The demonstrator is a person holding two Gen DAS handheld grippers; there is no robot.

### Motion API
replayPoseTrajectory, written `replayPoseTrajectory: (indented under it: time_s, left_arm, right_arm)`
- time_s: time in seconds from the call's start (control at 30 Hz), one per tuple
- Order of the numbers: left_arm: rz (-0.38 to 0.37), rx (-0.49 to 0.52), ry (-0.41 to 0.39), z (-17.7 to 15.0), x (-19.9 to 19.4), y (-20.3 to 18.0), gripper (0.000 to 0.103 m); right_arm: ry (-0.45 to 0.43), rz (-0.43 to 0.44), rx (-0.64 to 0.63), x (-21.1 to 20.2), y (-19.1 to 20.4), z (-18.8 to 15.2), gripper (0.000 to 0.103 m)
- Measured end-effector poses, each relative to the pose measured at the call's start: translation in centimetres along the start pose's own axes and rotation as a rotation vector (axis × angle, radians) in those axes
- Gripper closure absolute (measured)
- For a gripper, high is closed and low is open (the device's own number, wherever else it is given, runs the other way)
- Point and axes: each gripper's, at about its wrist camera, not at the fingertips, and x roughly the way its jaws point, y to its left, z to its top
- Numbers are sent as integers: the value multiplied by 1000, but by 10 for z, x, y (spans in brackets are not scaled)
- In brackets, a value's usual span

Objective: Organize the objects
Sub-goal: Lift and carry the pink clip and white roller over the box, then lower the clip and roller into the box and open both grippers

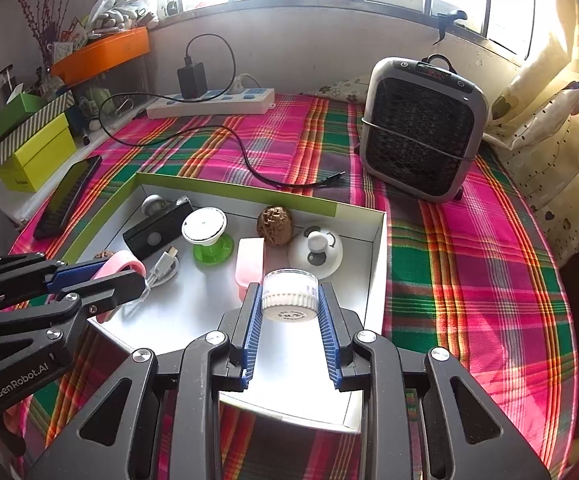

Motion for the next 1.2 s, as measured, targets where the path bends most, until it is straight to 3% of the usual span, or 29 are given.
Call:
replayPoseTrajectory:
  time_s: [0.53,1.2]
  left_arm:
    - [9,5,33,4,23,3,87]
    - [26,27,11,11,32,2,87]
  right_arm:
    - [45,-6,-3,24,-4,-2,74]
    - [23,-21,-29,34,2,1,74]
